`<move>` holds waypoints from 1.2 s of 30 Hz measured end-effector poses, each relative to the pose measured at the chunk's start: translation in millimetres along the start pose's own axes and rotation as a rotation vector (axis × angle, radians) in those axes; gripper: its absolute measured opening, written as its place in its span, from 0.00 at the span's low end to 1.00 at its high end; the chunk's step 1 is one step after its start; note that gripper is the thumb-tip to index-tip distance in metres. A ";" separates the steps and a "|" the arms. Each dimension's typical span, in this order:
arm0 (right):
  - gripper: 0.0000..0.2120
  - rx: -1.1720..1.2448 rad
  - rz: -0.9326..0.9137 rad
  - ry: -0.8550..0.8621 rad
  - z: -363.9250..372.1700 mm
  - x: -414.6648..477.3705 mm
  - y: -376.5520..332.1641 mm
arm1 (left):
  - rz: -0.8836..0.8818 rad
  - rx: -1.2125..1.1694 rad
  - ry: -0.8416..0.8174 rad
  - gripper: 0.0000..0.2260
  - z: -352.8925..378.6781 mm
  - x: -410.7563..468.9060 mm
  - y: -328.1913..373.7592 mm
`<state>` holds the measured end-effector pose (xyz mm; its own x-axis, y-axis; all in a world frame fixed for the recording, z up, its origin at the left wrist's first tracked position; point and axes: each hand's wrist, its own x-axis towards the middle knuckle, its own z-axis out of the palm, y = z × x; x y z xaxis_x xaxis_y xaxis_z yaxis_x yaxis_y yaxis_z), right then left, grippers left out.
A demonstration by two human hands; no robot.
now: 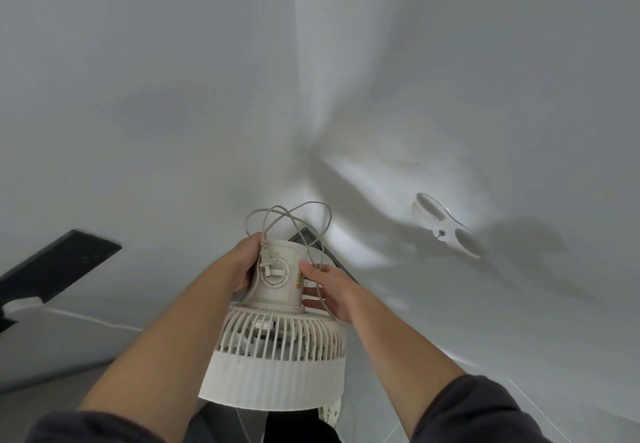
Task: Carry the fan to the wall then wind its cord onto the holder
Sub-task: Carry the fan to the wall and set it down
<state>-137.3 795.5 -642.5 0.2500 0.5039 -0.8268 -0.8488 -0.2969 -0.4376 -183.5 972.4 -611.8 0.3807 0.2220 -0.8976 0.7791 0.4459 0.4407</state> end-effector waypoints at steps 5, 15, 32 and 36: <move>0.39 -0.040 -0.008 0.020 2.7 -1.0 4.0 | 0.038 0.012 0.054 0.15 -1.0 -1.7 -4.6; 0.18 -0.158 -0.065 0.139 -26.4 -20.1 9.5 | 0.038 0.253 0.166 0.18 -8.9 16.2 -9.7; 0.15 -0.372 -0.408 0.577 -89.2 36.5 61.6 | 0.864 1.165 0.320 0.26 -6.2 68.6 41.3; 0.14 -0.383 -0.480 0.585 -105.3 54.0 70.6 | 0.998 1.217 0.277 0.24 -0.7 80.3 46.7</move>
<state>-134.7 716.2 -755.3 0.8335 0.1757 -0.5239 -0.3985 -0.4657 -0.7902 -116.9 1011.7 -663.3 0.9655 0.1916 -0.1766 0.2514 -0.8631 0.4380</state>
